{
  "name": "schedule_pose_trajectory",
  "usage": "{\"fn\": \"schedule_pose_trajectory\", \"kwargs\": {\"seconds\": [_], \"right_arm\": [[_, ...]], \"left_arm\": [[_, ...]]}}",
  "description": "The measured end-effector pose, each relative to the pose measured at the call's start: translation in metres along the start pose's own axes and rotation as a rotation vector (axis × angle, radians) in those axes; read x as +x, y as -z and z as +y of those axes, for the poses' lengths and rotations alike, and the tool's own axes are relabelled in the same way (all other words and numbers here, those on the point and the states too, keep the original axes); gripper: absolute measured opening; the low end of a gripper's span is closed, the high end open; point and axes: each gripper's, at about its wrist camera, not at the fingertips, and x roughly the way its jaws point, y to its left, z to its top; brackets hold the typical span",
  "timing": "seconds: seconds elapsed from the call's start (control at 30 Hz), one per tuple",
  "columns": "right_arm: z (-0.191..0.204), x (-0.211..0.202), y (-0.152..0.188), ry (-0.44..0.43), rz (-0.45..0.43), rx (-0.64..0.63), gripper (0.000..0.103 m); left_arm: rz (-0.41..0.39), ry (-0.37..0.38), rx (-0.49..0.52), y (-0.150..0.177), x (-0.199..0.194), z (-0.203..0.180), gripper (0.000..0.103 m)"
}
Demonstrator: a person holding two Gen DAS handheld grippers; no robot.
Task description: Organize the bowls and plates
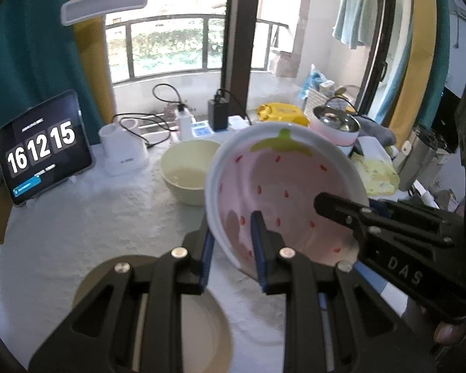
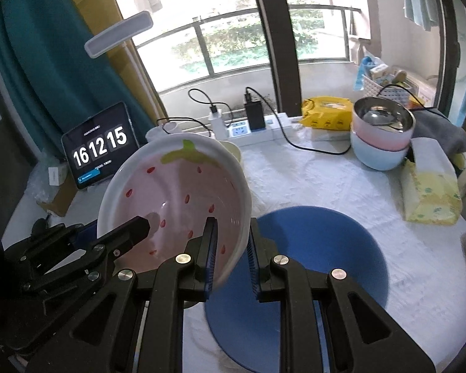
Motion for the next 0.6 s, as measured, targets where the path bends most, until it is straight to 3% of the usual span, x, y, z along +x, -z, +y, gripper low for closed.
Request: {"fn": "schedule_pose_trajectory", "kwargs": {"seconds": [0.6], "right_arm": [[-0.056, -0.020, 0.022, 0.046, -0.002, 0.078, 0.020]], "left_arm": [[0.056, 0.059, 0.064, 0.009, 0.015, -0.057, 0.024]]}}
